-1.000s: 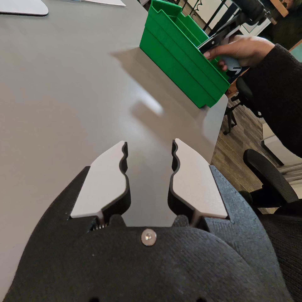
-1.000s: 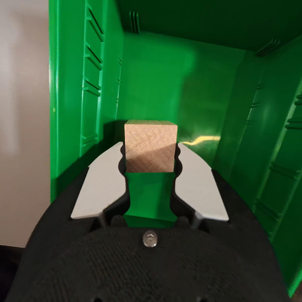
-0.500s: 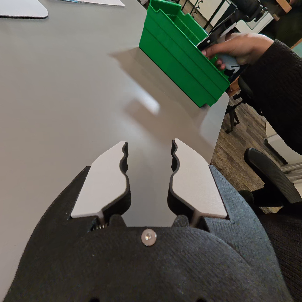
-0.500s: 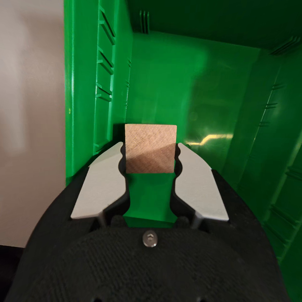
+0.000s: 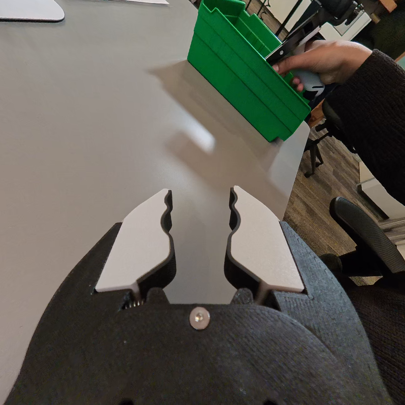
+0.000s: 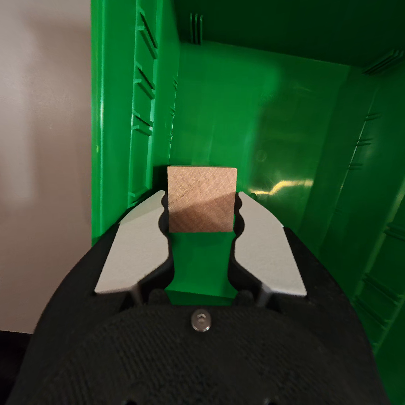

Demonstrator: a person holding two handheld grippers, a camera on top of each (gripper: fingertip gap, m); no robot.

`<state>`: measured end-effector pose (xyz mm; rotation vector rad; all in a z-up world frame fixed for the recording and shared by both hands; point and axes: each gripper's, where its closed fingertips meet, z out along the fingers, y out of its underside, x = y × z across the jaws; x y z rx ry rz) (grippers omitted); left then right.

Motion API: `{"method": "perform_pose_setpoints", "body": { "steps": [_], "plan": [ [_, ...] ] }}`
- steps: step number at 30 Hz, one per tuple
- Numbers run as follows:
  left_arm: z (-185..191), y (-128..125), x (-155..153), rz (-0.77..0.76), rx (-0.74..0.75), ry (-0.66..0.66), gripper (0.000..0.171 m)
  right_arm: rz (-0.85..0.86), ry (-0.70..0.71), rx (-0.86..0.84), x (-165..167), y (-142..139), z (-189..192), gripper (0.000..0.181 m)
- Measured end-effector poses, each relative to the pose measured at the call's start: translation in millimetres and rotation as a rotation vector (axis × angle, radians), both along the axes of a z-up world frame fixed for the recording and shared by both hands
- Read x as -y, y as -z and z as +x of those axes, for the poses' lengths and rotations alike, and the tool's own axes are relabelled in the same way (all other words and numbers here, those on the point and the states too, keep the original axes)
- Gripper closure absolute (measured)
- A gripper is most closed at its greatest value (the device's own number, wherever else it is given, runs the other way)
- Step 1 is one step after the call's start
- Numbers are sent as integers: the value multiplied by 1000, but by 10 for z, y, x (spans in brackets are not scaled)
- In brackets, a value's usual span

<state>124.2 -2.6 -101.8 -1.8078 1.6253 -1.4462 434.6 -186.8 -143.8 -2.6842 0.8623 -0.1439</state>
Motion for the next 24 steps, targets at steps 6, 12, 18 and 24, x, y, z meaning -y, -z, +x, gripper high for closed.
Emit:
{"method": "perform_pose_setpoints", "body": {
  "steps": [6, 12, 18, 24],
  "plan": [
    [-1, 10, 12, 4, -5, 4, 121, 0, 3, 25, -4, -41, 26, 119],
    [-2, 20, 12, 4, -9, 6, 121, 33, -6, 21, -11, -162, 28, 116],
    [-3, 34, 17, 5, -15, 8, 121, 123, -13, 20, -11, -393, 23, 117],
    [-1, 33, 23, 5, -14, 8, 121, 213, 39, 93, 165, -674, 190, 126]
  ]
}}
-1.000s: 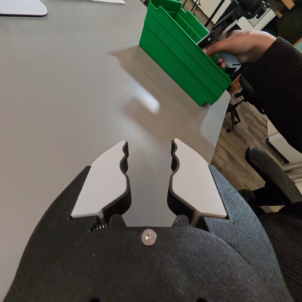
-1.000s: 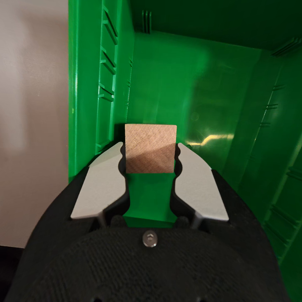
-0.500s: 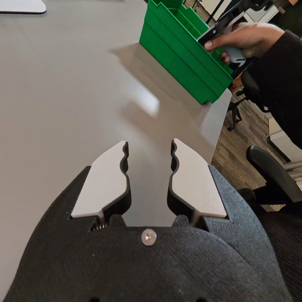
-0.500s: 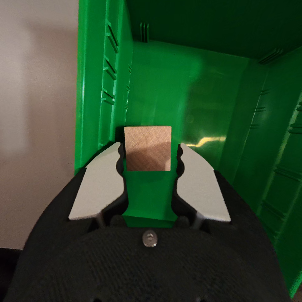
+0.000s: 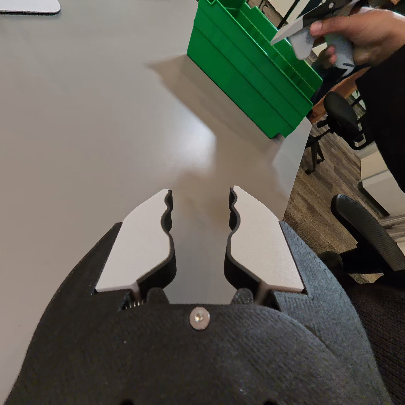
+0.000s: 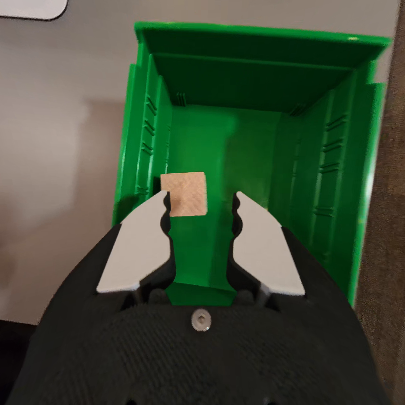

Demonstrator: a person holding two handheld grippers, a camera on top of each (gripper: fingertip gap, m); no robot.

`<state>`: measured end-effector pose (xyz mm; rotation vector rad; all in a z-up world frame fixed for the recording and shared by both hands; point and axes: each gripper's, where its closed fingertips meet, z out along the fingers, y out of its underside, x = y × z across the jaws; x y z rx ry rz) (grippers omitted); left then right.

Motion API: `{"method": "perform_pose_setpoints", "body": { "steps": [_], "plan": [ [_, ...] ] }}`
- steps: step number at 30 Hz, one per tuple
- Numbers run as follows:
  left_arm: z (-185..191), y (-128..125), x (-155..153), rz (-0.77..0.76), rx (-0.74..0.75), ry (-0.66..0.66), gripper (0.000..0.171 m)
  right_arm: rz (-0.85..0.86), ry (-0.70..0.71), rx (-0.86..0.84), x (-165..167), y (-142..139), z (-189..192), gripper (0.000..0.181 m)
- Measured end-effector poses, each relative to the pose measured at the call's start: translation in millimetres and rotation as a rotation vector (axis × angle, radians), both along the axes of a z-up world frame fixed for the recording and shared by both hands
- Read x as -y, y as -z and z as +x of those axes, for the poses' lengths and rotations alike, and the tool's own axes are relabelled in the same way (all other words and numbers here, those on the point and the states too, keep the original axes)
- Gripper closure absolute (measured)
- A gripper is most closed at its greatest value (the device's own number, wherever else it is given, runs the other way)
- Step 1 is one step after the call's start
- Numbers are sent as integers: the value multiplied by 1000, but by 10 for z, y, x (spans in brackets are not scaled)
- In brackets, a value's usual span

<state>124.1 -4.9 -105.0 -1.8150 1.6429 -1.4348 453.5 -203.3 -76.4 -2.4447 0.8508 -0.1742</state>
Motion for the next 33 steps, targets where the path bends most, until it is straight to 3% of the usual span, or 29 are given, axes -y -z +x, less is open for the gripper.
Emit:
{"method": "perform_pose_setpoints", "body": {
  "steps": [5, 8, 14, 21, 33],
  "plan": [
    [4, -3, 6, 6, 4, -1, 121, 73, 51, 73, 190, -199, 99, 135],
    [9, 2, 10, 5, 4, -1, 121, 18, 62, 178, 324, -215, 161, 142],
    [2, -18, 31, 20, 10, 0, 121, 34, 94, 145, 376, 52, 182, 151],
    [-6, -13, 10, 20, 9, -6, 121, -69, 89, 145, 412, 434, 183, 153],
    [-6, 17, -23, 15, 3, -9, 121, -94, 29, 105, 333, 596, 69, 154]
  ]
}}
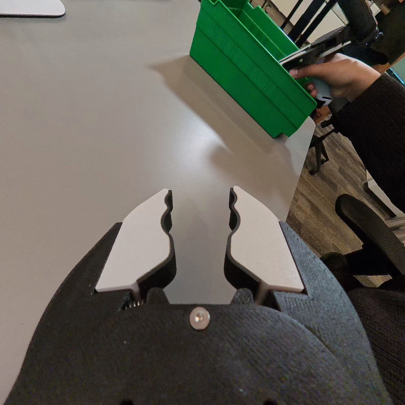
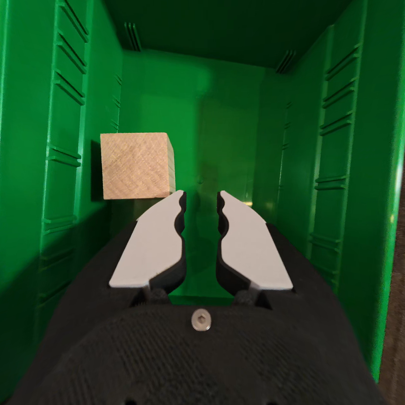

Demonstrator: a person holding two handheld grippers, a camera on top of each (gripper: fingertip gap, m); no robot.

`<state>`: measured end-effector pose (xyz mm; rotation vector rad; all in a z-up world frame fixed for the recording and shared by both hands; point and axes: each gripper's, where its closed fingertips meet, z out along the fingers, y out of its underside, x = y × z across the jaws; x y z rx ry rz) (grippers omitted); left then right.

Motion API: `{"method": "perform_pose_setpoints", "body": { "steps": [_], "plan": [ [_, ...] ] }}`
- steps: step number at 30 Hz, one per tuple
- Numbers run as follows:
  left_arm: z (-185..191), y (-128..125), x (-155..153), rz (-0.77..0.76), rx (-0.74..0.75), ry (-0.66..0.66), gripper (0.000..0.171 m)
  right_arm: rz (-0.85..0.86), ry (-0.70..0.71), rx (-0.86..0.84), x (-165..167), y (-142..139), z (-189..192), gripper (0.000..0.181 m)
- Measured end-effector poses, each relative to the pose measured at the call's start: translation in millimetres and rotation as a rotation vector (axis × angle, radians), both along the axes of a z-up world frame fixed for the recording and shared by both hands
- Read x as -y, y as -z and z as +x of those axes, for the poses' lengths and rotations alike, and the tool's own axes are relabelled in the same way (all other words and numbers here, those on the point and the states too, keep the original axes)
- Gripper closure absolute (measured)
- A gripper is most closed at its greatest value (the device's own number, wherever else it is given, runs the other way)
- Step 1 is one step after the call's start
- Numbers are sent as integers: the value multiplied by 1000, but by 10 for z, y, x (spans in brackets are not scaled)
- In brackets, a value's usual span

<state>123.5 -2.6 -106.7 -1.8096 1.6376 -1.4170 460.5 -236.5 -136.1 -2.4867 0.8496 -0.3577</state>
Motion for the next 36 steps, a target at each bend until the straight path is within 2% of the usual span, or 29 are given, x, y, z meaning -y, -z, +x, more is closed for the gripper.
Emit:
{"method": "perform_pose_setpoints", "body": {
  "steps": [11, 19, 25, 30, 33, 36],
  "plan": [
    [-2, 4, 23, 4, -3, 4, 121, -6, 11, 33, 37, -25, 63, 153],
    [-5, 16, 2, 0, -5, 0, 121, 1, -59, 7, -22, 4, -51, 150],
    [-14, 32, -16, 7, -8, 1, 121, 32, -13, 69, 45, -115, 53, 150],
    [-10, -70, -3, -17, 22, -19, 121, 131, 5, 48, -64, -103, 174, 152],
    [-10, -238, 30, -45, 71, -48, 121, 122, -17, 39, -151, 2, 266, 152],
    [-61, -306, 47, 1, 88, -76, 121, 121, -64, 15, -256, 77, 287, 152]
  ]
}}
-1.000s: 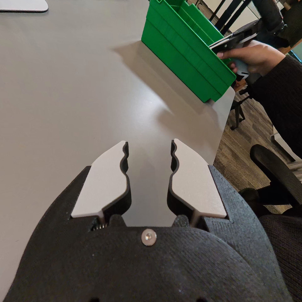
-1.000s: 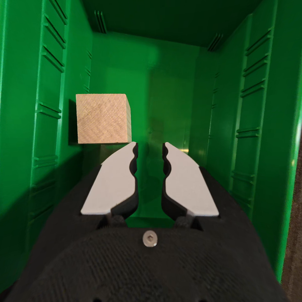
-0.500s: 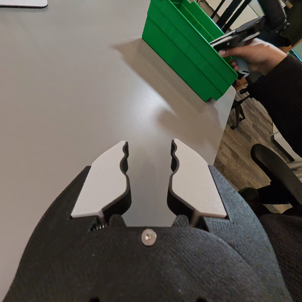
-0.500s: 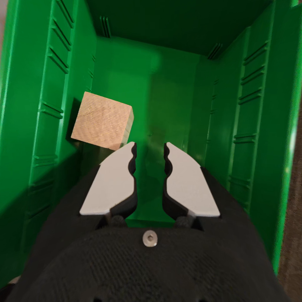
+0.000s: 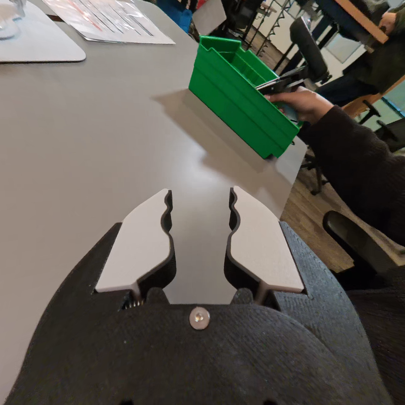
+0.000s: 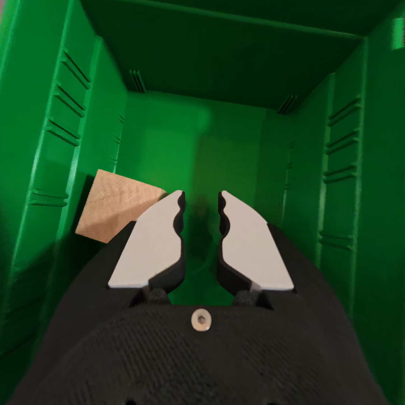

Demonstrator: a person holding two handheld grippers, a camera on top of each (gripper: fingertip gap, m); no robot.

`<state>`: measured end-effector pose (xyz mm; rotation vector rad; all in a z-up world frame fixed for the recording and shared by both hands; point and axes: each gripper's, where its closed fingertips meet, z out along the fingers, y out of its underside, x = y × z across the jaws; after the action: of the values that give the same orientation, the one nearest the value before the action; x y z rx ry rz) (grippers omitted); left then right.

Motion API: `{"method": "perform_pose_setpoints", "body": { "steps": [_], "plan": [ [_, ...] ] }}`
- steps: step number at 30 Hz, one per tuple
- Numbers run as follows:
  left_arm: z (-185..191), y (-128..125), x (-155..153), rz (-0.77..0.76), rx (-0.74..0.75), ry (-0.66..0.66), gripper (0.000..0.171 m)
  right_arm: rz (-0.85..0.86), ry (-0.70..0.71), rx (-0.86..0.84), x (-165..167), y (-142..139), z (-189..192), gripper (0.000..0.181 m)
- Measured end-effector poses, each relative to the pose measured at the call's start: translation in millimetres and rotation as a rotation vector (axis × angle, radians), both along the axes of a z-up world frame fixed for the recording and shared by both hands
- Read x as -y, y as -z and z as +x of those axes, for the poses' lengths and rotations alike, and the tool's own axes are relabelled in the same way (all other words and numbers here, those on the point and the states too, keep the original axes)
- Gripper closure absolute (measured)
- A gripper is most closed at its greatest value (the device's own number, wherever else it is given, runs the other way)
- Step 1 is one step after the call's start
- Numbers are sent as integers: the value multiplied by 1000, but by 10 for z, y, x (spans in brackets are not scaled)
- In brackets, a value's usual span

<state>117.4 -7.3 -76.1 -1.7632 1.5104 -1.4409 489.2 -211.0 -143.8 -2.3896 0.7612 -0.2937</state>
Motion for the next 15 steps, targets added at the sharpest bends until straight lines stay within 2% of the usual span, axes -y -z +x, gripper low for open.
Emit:
{"method": "perform_pose_setpoints", "body": {
  "steps": [3, 8, 15],
  "plan": [
    [-52, 29, -8, 34, -15, -33, 121, 37, -47, -38, -109, 42, -49, 155],
    [-72, 101, 59, -2, -55, -38, 121, 16, -61, -14, -50, 81, -26, 152],
    [-43, 143, 144, 31, -85, -19, 121, 132, -62, -18, 28, -149, -134, 152]
  ]
}}
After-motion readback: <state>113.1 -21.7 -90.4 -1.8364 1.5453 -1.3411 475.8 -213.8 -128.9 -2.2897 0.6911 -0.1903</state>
